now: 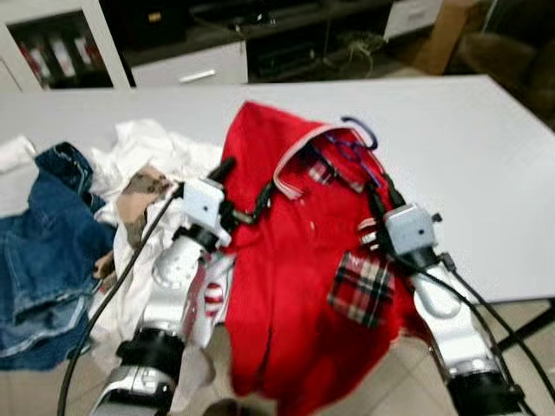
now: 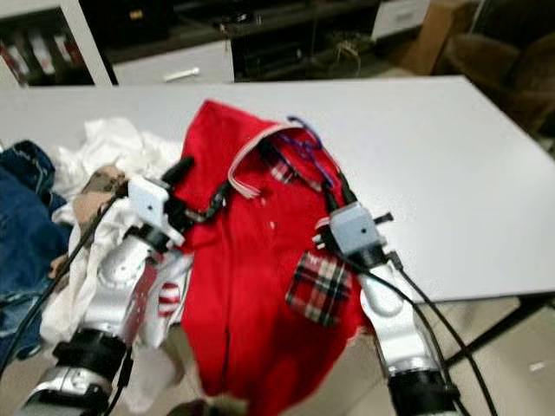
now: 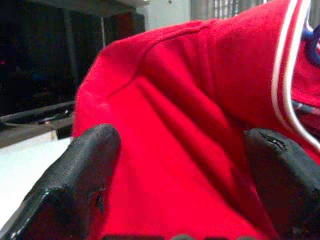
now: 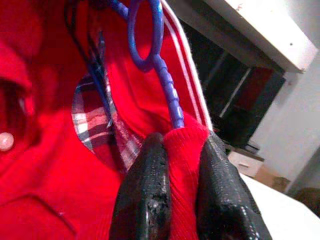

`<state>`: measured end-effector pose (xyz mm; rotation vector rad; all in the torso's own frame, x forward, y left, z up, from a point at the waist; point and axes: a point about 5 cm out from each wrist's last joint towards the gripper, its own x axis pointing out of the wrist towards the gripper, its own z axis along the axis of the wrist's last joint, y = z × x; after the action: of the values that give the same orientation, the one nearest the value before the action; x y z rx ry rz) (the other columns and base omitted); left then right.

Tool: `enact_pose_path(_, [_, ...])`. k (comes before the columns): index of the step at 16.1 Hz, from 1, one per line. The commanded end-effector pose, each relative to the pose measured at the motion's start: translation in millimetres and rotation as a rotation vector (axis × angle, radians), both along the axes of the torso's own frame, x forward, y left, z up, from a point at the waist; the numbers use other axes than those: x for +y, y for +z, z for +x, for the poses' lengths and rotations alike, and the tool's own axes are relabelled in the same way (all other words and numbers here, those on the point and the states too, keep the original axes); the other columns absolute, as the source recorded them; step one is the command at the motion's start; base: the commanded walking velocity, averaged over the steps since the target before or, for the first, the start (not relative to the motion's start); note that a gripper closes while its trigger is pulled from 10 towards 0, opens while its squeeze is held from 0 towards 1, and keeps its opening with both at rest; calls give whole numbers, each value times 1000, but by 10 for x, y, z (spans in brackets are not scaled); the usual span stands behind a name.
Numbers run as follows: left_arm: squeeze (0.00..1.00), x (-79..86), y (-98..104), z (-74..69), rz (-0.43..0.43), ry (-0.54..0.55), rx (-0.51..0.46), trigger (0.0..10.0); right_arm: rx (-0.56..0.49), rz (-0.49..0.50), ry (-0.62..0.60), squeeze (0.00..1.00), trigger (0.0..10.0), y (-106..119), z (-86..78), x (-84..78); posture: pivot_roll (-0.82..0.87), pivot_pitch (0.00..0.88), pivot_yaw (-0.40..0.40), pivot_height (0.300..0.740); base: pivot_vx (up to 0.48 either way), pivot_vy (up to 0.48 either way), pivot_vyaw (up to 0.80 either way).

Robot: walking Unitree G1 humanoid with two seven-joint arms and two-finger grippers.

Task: Hang hanger

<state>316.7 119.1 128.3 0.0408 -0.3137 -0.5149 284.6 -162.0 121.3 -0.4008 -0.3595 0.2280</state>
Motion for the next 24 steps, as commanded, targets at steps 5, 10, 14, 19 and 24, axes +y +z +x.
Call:
enact_pose_path(5, [0, -68, 12, 10, 23, -18, -3, 10000, -49, 24, -15, 0, 10000, 121, 26, -37, 40, 3, 22, 740, 106, -190, 0])
enact_pose_path(10, [0, -70, 10, 11, 25, -15, -2, 10000, -45, 23, -13, 0, 10000, 117, 28, -37, 42, 1, 21, 740, 346, -328, 0])
enact_pose_path(14, [0, -64, 13, 15, 22, -11, -2, 10000, -45, 24, -10, 0, 10000, 118, 36, -29, 45, 0, 21, 740, 353, -234, 0])
enact_pose_path(19, [0, -48, 11, 14, 20, -6, -2, 10000, -42, 27, -5, 0, 10000, 109, 40, -11, 49, 0, 21, 740, 0, 0, 0])
enact_pose_path(24, [0, -49, 13, 15, 18, -6, -3, 10000, -41, 26, -5, 0, 10000, 109, 41, -10, 48, 0, 21, 740, 0, 0, 0])
